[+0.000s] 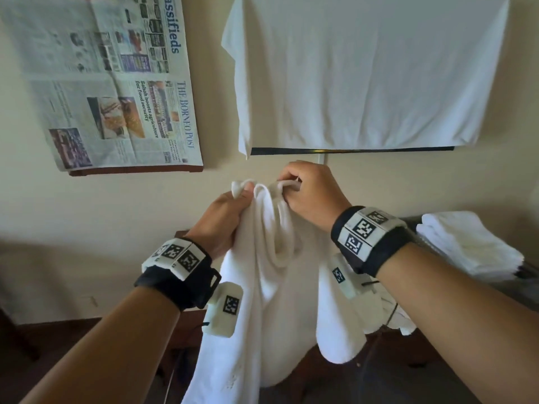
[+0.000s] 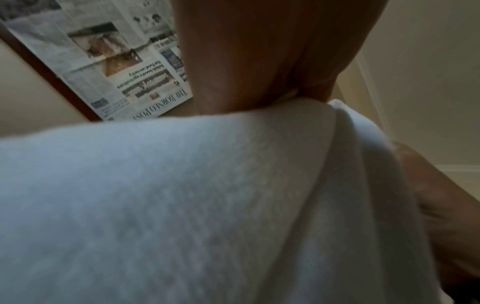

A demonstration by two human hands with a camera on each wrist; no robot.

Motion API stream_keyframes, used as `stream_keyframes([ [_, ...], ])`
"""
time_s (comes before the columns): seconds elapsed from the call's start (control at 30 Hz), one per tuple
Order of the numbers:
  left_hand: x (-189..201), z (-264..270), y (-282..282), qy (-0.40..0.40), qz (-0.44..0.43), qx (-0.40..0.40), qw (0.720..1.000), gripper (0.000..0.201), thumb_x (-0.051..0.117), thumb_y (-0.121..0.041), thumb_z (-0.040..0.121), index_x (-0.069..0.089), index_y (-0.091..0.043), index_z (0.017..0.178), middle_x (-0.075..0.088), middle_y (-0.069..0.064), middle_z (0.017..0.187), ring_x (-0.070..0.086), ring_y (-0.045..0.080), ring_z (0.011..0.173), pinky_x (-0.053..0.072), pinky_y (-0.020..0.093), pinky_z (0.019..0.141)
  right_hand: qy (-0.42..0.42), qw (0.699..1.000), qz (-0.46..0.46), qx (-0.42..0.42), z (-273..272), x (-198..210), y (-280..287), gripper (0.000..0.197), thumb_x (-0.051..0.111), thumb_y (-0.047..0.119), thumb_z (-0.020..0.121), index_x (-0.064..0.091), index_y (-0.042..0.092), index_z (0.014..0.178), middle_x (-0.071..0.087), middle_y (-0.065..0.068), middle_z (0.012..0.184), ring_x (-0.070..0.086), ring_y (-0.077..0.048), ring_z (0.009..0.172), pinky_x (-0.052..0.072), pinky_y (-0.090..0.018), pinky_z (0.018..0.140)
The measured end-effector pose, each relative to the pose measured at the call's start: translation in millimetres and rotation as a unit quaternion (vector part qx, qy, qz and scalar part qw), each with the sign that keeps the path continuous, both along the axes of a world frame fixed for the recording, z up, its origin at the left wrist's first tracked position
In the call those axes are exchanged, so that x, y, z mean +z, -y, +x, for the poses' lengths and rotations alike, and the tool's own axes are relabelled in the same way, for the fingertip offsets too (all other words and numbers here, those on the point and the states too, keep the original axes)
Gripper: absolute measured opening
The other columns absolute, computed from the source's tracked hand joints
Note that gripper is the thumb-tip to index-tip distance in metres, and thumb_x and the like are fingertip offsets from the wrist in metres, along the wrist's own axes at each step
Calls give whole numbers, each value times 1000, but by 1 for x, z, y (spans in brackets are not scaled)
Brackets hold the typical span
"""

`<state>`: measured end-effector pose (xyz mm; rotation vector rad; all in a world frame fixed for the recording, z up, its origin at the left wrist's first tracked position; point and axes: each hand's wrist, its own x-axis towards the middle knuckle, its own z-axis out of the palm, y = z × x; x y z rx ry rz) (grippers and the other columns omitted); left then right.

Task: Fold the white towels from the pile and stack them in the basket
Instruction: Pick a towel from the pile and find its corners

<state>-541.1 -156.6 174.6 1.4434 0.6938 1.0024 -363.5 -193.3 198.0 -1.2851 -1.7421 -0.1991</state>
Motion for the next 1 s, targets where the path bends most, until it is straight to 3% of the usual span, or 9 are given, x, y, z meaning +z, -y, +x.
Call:
stream_keyframes([
  [0.1, -1, 1, -8, -18, 32, 38, 999, 38, 50, -41, 105, 72, -16, 86, 72, 7, 83, 68, 22, 82, 53, 44, 89, -10, 998, -56, 10, 2, -4, 8, 8, 67, 20, 80, 65, 12, 79, 65, 6, 75, 60, -16, 71, 50, -33, 66],
  [0.2, 1, -1, -11, -59, 80, 72, 992, 42, 50, -46, 103, 69, -13, 86, 67, 3, 74, 64, 16, 71, 51, 33, 74, -27, 983, -178, 26, 3, -33, 18, 18, 73, 33, 81, 61, 20, 88, 67, 7, 80, 63, -9, 75, 50, -25, 70],
  [0.3, -3, -7, -10, -91, 109, 90, 986, 44, 49, -46, 103, 69, -9, 90, 65, 1, 72, 62, 11, 66, 50, 25, 66, 2, 952, -305, -32, 19, -91, 13, 18, 66, 36, 86, 66, 19, 91, 69, 3, 84, 64, -12, 79, 53, -38, 78],
  [0.4, -9, -27, -16, -60, 72, 115, 989, 40, 52, -46, 102, 72, -12, 95, 72, 11, 85, 70, 23, 80, 56, 37, 81, -27, 910, -401, -98, 54, -145, 20, 26, 63, 34, 90, 70, 9, 85, 71, -7, 83, 66, -18, 76, 52, -33, 74],
  [0.5, -13, -40, -21, -44, 38, 144, 988, 32, 55, -44, 101, 74, -19, 93, 75, 8, 89, 72, 26, 86, 56, 44, 88, -110, 910, -375, -138, 74, -157, 22, 28, 59, 26, 94, 64, 1, 81, 68, -16, 81, 61, -21, 71, 43, -24, 61],
  [0.67, -25, -25, -25, -99, 25, 115, 988, 38, 54, -44, 102, 71, -14, 86, 71, -3, 69, 67, 12, 68, 52, 24, 67, -125, 967, -220, -34, 41, -95, -6, 20, 51, 4, 93, 67, 15, 88, 67, 6, 81, 58, 2, 70, 41, -14, 65],
  [0.73, -28, -12, -26, -123, 34, 99, 987, 41, 50, -47, 102, 71, -14, 89, 73, -6, 70, 68, 6, 65, 51, 18, 61, -94, 978, -188, 19, 26, -71, -14, 18, 52, 8, 95, 69, 11, 93, 70, 4, 86, 61, -4, 78, 45, -15, 71],
  [0.87, -33, 17, -32, -108, 15, 62, 992, 39, 50, -45, 103, 71, -16, 85, 74, -3, 73, 69, 11, 71, 54, 30, 74, -109, 982, -131, 76, 18, -46, -30, 19, 63, 21, 94, 68, 8, 83, 69, -3, 78, 61, -16, 76, 46, -22, 71],
  [1.0, -28, 30, -46, -106, 40, 90, 989, 37, 53, -41, 103, 72, -12, 87, 72, 2, 76, 68, 15, 72, 54, 31, 76, -122, 966, -204, 100, 46, -56, -38, 26, 67, 34, 91, 63, 11, 79, 61, -3, 74, 51, -9, 67, 41, -24, 66],
])
